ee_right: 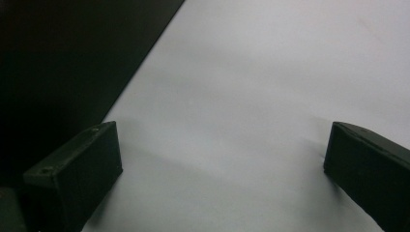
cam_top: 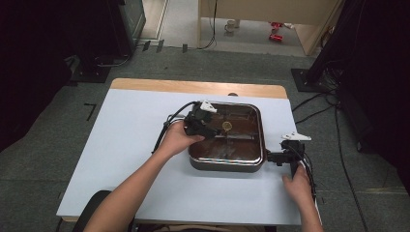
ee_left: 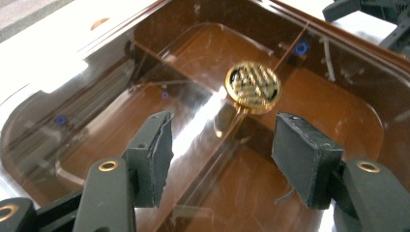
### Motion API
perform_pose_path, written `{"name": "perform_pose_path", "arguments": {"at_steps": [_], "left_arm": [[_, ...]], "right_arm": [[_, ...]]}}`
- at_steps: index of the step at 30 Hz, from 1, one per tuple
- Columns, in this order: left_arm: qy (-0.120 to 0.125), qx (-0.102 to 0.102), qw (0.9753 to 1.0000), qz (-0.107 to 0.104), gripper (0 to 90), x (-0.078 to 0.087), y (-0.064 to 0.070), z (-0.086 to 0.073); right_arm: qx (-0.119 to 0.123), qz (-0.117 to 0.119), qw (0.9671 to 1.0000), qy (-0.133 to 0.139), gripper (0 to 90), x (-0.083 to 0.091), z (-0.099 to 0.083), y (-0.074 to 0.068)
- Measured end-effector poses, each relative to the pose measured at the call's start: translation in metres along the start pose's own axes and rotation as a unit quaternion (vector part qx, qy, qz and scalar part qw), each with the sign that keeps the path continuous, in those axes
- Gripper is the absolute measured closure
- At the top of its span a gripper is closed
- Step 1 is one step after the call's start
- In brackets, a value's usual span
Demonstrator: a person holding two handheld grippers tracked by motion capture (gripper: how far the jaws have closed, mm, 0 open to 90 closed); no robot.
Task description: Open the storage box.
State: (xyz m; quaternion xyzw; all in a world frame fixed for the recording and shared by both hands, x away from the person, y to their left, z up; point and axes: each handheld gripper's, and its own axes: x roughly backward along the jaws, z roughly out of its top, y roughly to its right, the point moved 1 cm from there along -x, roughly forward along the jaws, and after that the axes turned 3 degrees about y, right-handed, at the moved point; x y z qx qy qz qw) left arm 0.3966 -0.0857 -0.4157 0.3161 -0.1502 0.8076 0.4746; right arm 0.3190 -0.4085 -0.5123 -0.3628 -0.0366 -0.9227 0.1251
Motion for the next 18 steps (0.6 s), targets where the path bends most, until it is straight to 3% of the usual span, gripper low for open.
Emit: {"name": "perform_pose_path", "arguments": {"at_steps": [9,14,18], "left_arm": [[-0.001,-0.016,0.9999,-0.005,40.3,-0.019,0.007,0.004],[0.002,-0.047,0.9989,0.008,43.5,-0.031,0.016,0.003],[0.012,-0.049,0.9987,0.010,45.0,-0.036,0.018,0.004]], "right_arm": [[0.000,0.000,1.0000,0.000,0.0,0.000,0.000,0.000],[0.001,0.000,1.0000,0.000,0.0,0.000,0.000,0.000],[0.001,0.000,1.0000,0.000,0.0,0.000,0.000,0.000]]}}
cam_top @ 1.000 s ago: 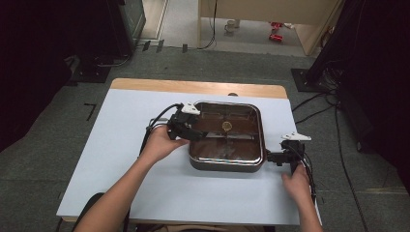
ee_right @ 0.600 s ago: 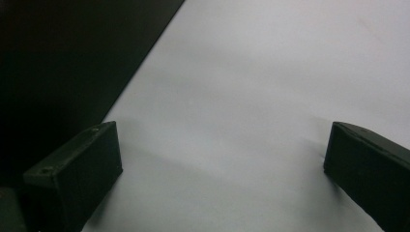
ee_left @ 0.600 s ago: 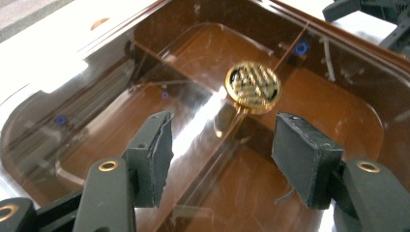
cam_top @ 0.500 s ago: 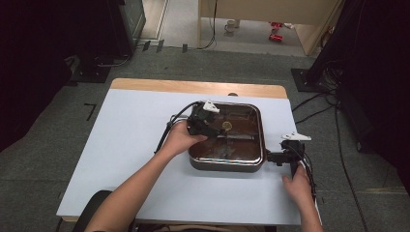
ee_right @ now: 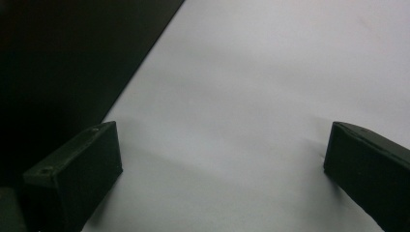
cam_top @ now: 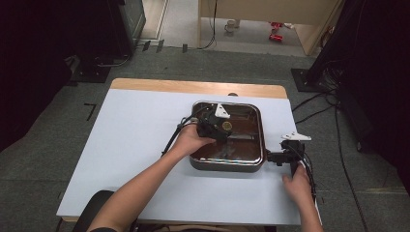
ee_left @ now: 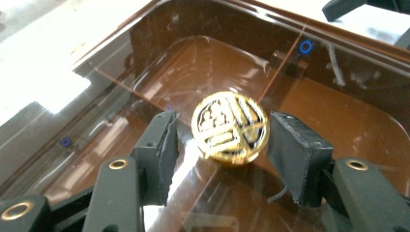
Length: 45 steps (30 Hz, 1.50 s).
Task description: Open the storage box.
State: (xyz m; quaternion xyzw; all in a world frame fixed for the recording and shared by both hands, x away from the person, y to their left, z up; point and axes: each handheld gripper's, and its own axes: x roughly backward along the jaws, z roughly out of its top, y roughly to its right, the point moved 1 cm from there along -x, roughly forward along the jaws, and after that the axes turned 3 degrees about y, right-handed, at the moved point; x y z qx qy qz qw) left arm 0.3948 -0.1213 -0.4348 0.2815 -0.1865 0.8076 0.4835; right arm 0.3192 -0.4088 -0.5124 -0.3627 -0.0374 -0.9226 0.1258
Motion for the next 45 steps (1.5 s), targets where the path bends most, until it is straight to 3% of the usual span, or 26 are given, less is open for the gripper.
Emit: {"name": "perform_pose_path", "arguments": {"at_steps": [4,6,14,19,21,24,28,36,42,45], "left_arm": [[0.008,0.004,0.9999,0.005,57.5,-0.002,0.003,0.001],[0.011,0.013,0.9998,-0.005,58.2,-0.001,0.000,0.000],[0.009,0.028,0.9995,-0.013,58.8,0.005,-0.005,0.001],[0.040,0.065,0.9964,-0.036,58.9,0.022,-0.013,0.008],[0.047,0.065,0.9962,-0.035,58.9,0.028,-0.014,0.010],[0.056,0.055,0.9967,-0.022,58.9,0.041,-0.017,0.014],[0.061,0.057,0.9965,-0.007,58.8,0.055,-0.025,0.014],[0.061,0.094,0.9928,0.044,58.9,0.090,-0.059,-0.002],[0.058,0.110,0.9901,0.065,58.8,0.105,-0.073,-0.014],[0.058,0.124,0.9874,0.080,58.8,0.113,-0.081,-0.023]], "right_arm": [[0.000,0.000,1.0000,0.000,0.0,0.000,0.000,0.000],[0.000,0.000,1.0000,0.000,0.0,0.000,0.000,0.000],[-0.001,0.000,1.0000,0.000,0.0,0.000,0.000,0.000],[-0.001,0.000,1.0000,0.000,0.0,0.000,0.000,0.000],[-0.001,0.000,1.0000,-0.001,0.0,0.000,0.000,0.000],[-0.001,0.000,1.0000,0.000,0.0,0.000,0.000,0.000],[-0.001,0.000,1.0000,0.000,0.0,0.000,0.000,0.000],[-0.001,0.000,1.0000,0.000,0.0,0.000,0.000,0.000],[-0.001,0.000,1.0000,0.000,0.0,0.000,0.000,0.000],[0.000,0.000,1.0000,0.000,0.0,0.000,0.000,0.000]]}}
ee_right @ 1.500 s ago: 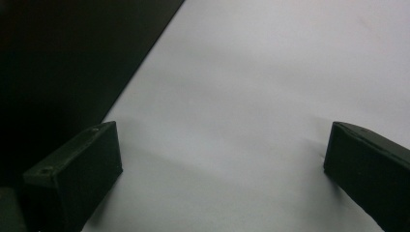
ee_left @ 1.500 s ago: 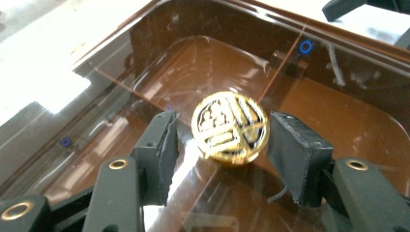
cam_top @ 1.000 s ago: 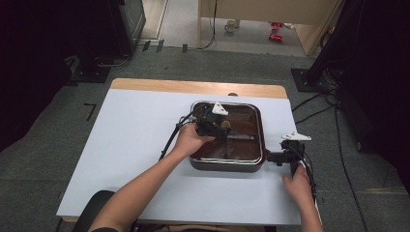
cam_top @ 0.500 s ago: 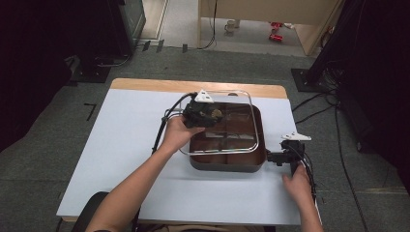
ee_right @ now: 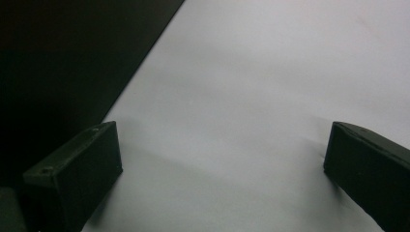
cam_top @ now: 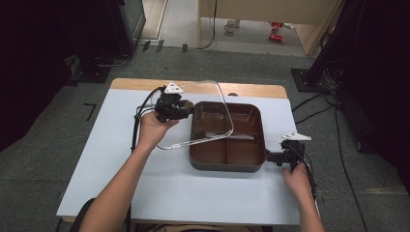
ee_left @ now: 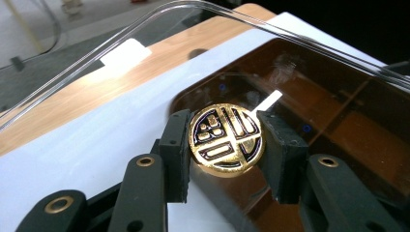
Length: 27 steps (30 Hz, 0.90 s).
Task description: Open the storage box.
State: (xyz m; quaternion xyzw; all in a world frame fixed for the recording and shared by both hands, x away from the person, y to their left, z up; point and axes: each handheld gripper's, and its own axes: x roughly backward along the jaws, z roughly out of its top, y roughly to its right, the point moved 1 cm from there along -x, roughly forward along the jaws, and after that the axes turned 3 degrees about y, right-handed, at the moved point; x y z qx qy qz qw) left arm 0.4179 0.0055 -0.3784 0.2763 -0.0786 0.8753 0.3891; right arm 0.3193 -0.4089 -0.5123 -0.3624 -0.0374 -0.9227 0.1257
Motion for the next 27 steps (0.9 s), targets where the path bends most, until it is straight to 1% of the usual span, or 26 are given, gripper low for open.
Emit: {"name": "perform_pose_path", "arguments": {"at_steps": [3,4,5,9,10,11,12,13,14,15,19,20,21,22,24,25,26,27], "left_arm": [[-0.003,0.013,0.9998,0.013,58.8,0.008,-0.014,-0.006],[-0.005,0.022,0.9995,0.021,58.8,0.013,-0.021,-0.010],[-0.005,0.022,0.9995,0.021,58.8,0.013,-0.021,-0.010],[-0.009,0.037,0.9985,0.040,58.8,0.023,-0.036,-0.018],[-0.010,0.047,0.9977,0.047,58.8,0.029,-0.043,-0.022],[-0.010,0.047,0.9977,0.047,58.8,0.029,-0.043,-0.022],[-0.008,0.055,0.9970,0.054,58.8,0.033,-0.049,-0.026],[-0.008,0.055,0.9970,0.054,58.8,0.033,-0.049,-0.026],[-0.010,0.061,0.9961,0.063,58.8,0.038,-0.055,-0.030],[-0.010,0.061,0.9961,0.063,58.8,0.038,-0.055,-0.030],[-0.013,0.071,0.9939,0.083,58.8,0.047,-0.068,-0.037],[-0.014,0.076,0.9928,0.091,58.8,0.050,-0.073,-0.040],[-0.014,0.076,0.9928,0.091,58.8,0.050,-0.073,-0.040],[-0.016,0.082,0.9917,0.098,58.8,0.052,-0.079,-0.044],[-0.019,0.088,0.9901,0.107,58.8,0.054,-0.086,-0.048],[-0.019,0.088,0.9901,0.107,58.9,0.054,-0.086,-0.048],[-0.020,0.099,0.9885,0.112,58.8,0.054,-0.093,-0.053],[-0.020,0.099,0.9885,0.112,58.8,0.054,-0.093,-0.053]], "right_arm": [[0.000,0.000,1.0000,0.000,0.0,0.000,0.000,0.000],[0.000,0.000,1.0000,0.000,0.0,0.000,0.000,0.000],[0.000,0.000,1.0000,0.000,0.0,0.000,0.000,0.000],[-0.001,0.001,1.0000,-0.001,0.0,0.000,0.000,0.000],[-0.002,0.001,1.0000,-0.001,0.0,0.000,0.000,0.000],[-0.002,0.001,1.0000,-0.001,0.0,0.000,0.000,0.000],[-0.002,0.001,1.0000,-0.001,0.0,0.000,0.000,0.000],[-0.002,0.001,1.0000,-0.001,0.0,0.000,0.000,0.000],[-0.002,0.001,1.0000,-0.001,0.0,0.000,0.000,0.000],[-0.002,0.001,1.0000,-0.001,0.0,0.000,0.000,0.000],[-0.002,0.001,1.0000,-0.001,0.0,0.000,0.000,0.000],[-0.002,0.001,1.0000,-0.001,0.0,0.000,0.000,0.000],[-0.002,0.001,1.0000,-0.001,0.0,0.000,0.000,0.000],[-0.002,0.002,1.0000,-0.001,0.0,0.000,0.000,0.000],[-0.002,0.001,1.0000,-0.001,0.0,0.000,0.000,0.000],[-0.002,0.001,1.0000,-0.001,0.0,0.000,0.000,0.000],[-0.002,0.001,1.0000,-0.001,0.0,0.000,0.000,0.000],[-0.002,0.001,1.0000,-0.001,0.0,0.000,0.000,0.000]]}}
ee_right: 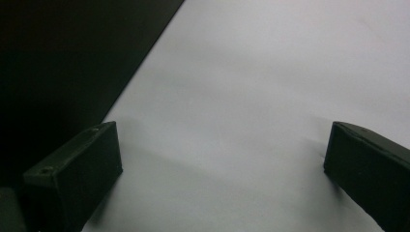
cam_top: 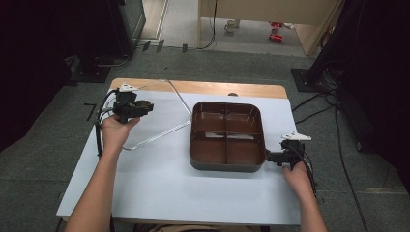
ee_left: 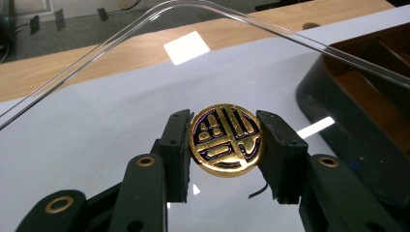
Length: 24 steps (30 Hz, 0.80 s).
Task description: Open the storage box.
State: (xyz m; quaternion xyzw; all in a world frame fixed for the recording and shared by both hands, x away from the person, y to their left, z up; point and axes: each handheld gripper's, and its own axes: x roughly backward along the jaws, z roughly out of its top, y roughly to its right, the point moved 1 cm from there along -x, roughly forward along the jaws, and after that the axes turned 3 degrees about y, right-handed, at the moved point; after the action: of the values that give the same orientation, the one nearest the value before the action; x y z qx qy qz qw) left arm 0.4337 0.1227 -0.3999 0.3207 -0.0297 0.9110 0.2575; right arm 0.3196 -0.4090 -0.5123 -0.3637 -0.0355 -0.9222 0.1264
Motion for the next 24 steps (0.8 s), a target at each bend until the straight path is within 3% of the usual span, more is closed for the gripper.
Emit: {"name": "perform_pose_path", "arguments": {"at_steps": [7,13,24], "left_arm": [[-0.011,0.028,0.9995,0.010,58.8,-0.012,-0.022,-0.014],[-0.032,0.020,0.9988,0.030,58.8,-0.023,-0.030,-0.024],[-0.064,0.014,0.9972,0.037,58.8,-0.046,-0.031,-0.036]], "right_arm": [[0.000,0.000,1.0000,0.000,0.0,0.000,0.000,0.000],[0.000,-0.001,1.0000,0.000,0.0,0.000,0.000,0.000],[0.000,-0.001,1.0000,0.000,0.0,0.000,0.000,0.000]]}}
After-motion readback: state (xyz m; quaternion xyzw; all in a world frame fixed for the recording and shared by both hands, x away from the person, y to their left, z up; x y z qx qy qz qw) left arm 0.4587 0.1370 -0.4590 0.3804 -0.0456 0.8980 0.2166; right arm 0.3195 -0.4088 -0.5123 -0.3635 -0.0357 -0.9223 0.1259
